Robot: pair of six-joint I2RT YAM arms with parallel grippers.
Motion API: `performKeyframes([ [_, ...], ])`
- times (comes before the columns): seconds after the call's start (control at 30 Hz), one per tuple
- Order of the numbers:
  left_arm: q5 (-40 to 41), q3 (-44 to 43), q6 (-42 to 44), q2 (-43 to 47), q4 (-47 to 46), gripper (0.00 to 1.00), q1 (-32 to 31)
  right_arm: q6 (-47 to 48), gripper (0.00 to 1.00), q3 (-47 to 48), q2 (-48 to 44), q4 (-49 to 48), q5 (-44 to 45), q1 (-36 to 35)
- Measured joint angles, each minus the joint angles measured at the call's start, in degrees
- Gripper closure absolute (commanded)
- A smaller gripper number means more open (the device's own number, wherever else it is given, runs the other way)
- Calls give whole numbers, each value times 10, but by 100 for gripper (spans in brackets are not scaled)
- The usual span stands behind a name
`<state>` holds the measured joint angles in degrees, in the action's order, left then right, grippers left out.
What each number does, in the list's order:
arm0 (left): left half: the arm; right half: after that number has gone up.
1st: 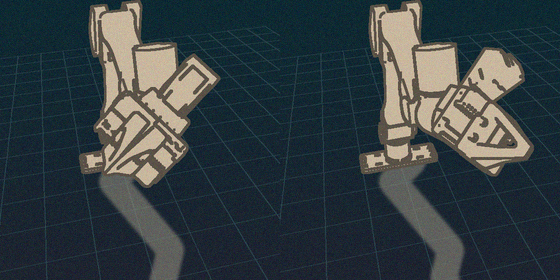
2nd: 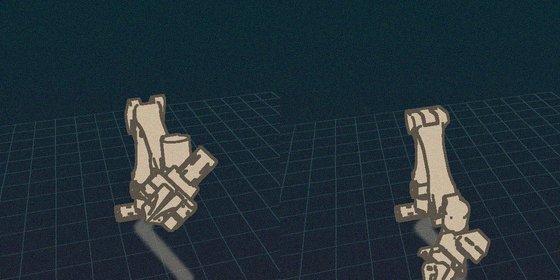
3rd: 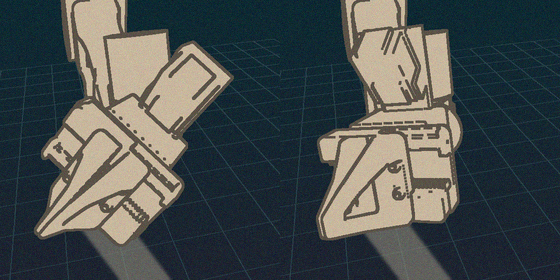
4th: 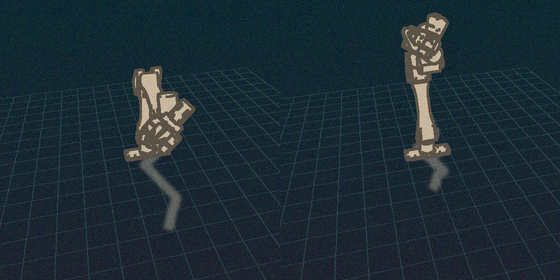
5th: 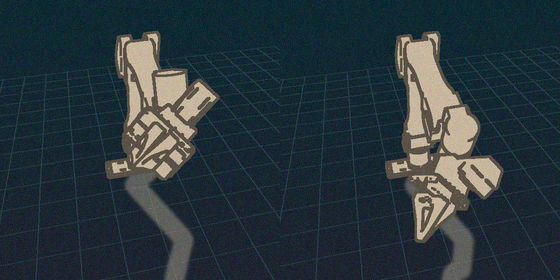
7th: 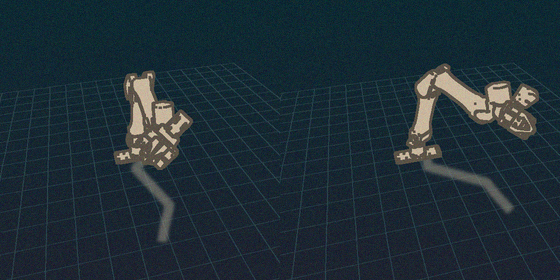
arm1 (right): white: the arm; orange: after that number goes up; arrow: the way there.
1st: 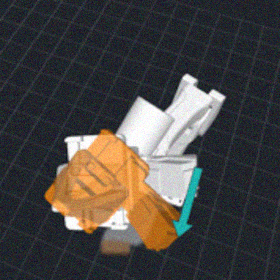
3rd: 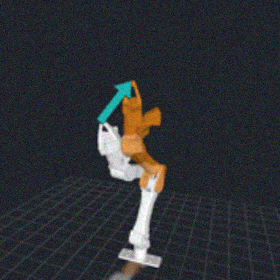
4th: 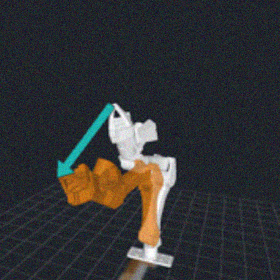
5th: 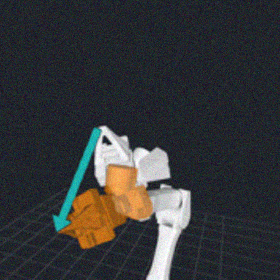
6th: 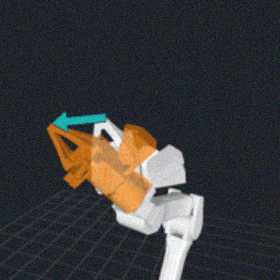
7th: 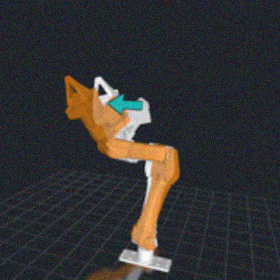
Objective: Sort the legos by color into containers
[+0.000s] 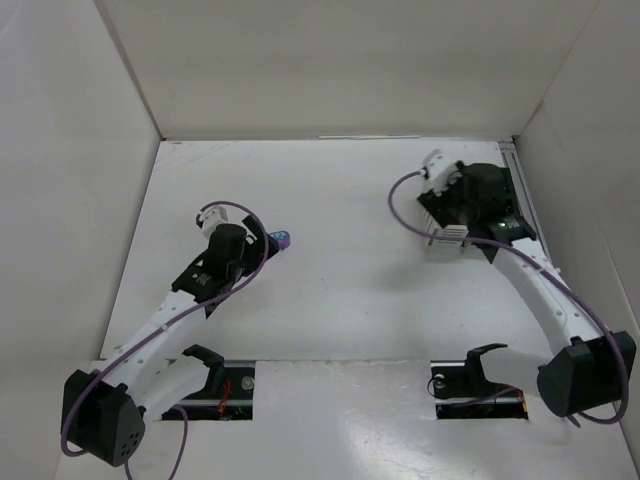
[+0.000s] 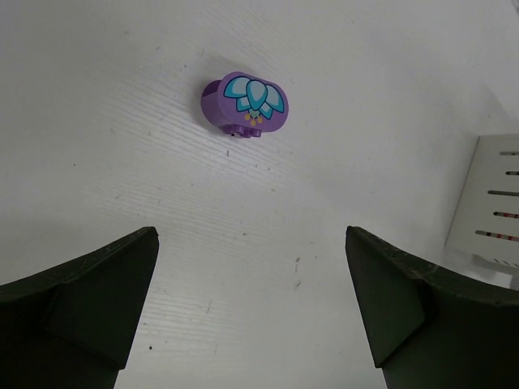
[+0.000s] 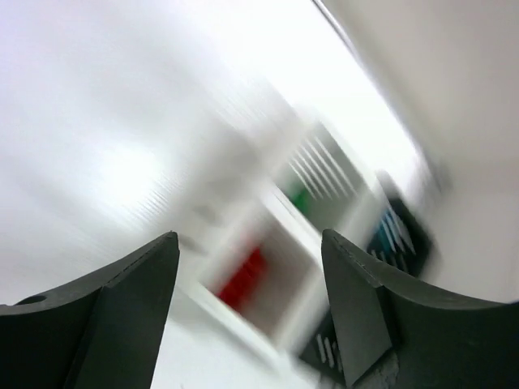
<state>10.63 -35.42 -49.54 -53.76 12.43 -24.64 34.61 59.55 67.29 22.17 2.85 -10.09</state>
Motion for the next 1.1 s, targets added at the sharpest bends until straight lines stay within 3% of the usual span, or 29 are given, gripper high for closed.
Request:
performKeyframes([
  [0.13, 10, 0, -9, 57, 25, 1, 0, 68, 24, 21, 70, -63, -105, -159],
  [0.2, 19, 0, -17, 91, 43, 1, 0, 96, 24, 64, 167, -88, -150, -238],
  [0.4, 39, 0, -36, 170, 91, 1, 0, 151, 20, 204, 421, -120, -219, -344],
  [0.6, 54, 0, -48, 200, 127, 1, 0, 173, 17, 324, 564, -123, -268, -360],
  [0.93, 77, 0, -58, 201, 150, 1, 2, 190, 18, 487, 676, -98, -306, -354],
  [1.1, 79, 0, -59, 198, 157, 1, 4, 190, 19, 502, 705, -85, -335, -353],
])
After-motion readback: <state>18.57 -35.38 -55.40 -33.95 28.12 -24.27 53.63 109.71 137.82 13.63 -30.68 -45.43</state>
